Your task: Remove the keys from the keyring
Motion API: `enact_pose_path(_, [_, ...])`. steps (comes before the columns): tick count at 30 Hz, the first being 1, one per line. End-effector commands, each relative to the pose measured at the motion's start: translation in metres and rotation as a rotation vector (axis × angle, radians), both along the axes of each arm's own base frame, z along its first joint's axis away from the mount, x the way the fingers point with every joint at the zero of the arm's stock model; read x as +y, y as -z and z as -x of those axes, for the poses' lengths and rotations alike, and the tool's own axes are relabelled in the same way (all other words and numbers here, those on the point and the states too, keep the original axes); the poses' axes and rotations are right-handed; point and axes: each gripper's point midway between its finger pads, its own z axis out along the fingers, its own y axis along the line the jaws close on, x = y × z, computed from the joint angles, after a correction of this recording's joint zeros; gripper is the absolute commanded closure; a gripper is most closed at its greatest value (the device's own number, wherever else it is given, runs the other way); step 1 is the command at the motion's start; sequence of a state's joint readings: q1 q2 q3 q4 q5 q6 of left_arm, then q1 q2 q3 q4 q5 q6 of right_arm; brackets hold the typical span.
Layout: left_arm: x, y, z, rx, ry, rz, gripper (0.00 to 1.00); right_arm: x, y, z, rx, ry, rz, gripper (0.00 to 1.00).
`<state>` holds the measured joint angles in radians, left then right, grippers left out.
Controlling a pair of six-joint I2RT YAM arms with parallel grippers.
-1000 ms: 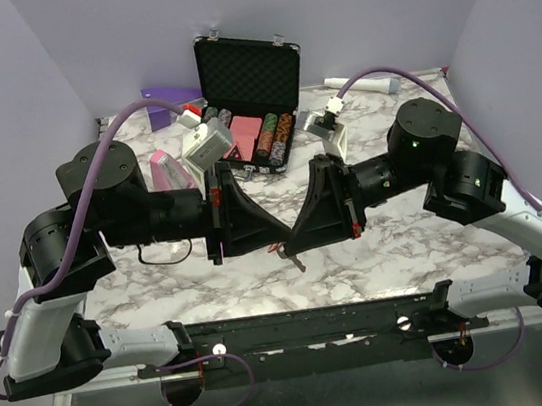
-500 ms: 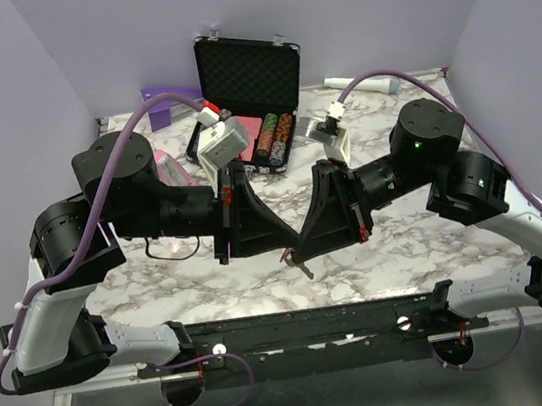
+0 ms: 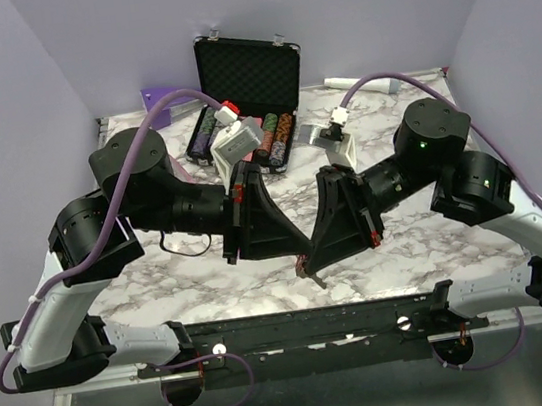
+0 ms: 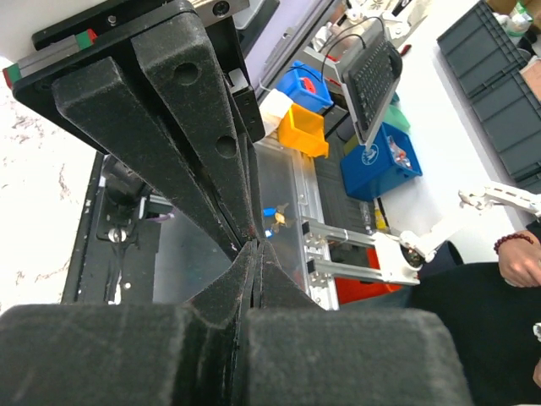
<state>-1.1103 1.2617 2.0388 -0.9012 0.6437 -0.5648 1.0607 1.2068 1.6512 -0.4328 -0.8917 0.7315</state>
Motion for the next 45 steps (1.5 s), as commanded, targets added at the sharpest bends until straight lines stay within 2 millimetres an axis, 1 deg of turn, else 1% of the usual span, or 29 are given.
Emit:
enact_pose_path(1, [-0.034, 0.032, -0.005, 0.078, 0.053, -0.069, 1.0, 0.034, -0.003, -0.046, -0.036, 0.206, -0.045, 0.99])
enact_pose_path(9, [-0.02, 0.036, 0.004, 0.079, 0.07, -0.068, 1.0, 0.022, -0.01, -0.057, -0.095, 0.316, -0.063, 0.99])
enact_pose_path(16, [-0.008, 0.038, 0.012, 0.076, 0.09, -0.064, 1.0, 0.02, -0.013, -0.067, -0.12, 0.382, -0.066, 0.99])
enact_pose_path(21, [-0.002, 0.043, 0.017, 0.085, 0.102, -0.07, 1.0, 0.019, -0.016, -0.071, -0.132, 0.412, -0.066, 0.99])
enact_pose_path(26, [0.003, 0.045, 0.028, 0.09, 0.145, -0.081, 1.0, 0.017, -0.019, -0.077, -0.15, 0.453, -0.067, 0.99])
enact_pose_path(30, [0.008, 0.049, 0.035, 0.075, 0.159, -0.118, 1.0, 0.013, -0.023, -0.078, -0.168, 0.468, -0.075, 0.99])
enact_pose_path(36, [0.011, 0.063, 0.036, 0.073, 0.15, -0.18, 1.0, 0.009, -0.025, -0.081, -0.185, 0.496, -0.071, 0.99])
enact_pose_path(38, [0.012, 0.067, 0.034, 0.072, 0.128, -0.196, 1.0, 0.007, -0.026, -0.082, -0.193, 0.507, -0.074, 0.99])
enact_pose_path(42, [0.015, 0.073, 0.033, 0.069, 0.126, -0.224, 1.0, 0.001, -0.028, -0.083, -0.203, 0.528, -0.075, 0.99])
enact_pose_path(45, [0.016, 0.072, 0.034, 0.061, 0.132, -0.234, 1.0, -0.004, -0.03, -0.085, -0.212, 0.552, -0.077, 0.99])
